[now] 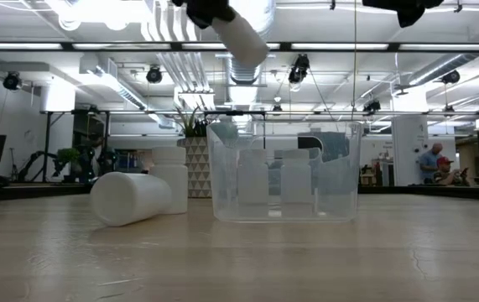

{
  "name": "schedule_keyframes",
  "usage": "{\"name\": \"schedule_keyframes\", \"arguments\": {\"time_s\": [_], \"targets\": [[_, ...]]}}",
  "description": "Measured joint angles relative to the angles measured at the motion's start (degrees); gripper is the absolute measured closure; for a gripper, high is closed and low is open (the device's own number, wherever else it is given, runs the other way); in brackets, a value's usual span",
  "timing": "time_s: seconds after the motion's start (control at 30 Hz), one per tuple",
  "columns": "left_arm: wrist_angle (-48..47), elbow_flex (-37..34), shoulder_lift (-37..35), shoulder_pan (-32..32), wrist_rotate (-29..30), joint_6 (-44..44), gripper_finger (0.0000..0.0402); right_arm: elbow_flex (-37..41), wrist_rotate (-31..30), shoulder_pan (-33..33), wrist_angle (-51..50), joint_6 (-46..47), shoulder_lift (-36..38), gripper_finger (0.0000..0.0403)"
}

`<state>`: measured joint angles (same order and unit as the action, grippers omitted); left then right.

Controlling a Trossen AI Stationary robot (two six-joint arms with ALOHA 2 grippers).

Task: Pick and place pill bottles into a basket
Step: Put the white medicine bottle into the transparent bin

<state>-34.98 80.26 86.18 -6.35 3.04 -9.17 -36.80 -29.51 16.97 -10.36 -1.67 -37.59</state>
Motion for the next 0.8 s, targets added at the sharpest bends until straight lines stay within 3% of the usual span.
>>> {"name": "schedule_keyframes", "arguments": {"time_s": [0.23,0.5,0.8], "targets": [[-13.31,15.41,8.42,0.83,-0.12,-1.0,0.0257,0.96,-0.01,0.0,-0.13,0.4,0.36,0.0394],[-28.39,32.65,19.02,3.19,-1.79,3.62,0.0257,1.1,-0.07,0.0,-4.31,2.41,0.32,0.0394],[-32.1,37.66,25.69,3.41,-8.66,7.38,0.0257,1.26,-0.6,0.0,-9.14,5.06,0.35,0.0394]]}}
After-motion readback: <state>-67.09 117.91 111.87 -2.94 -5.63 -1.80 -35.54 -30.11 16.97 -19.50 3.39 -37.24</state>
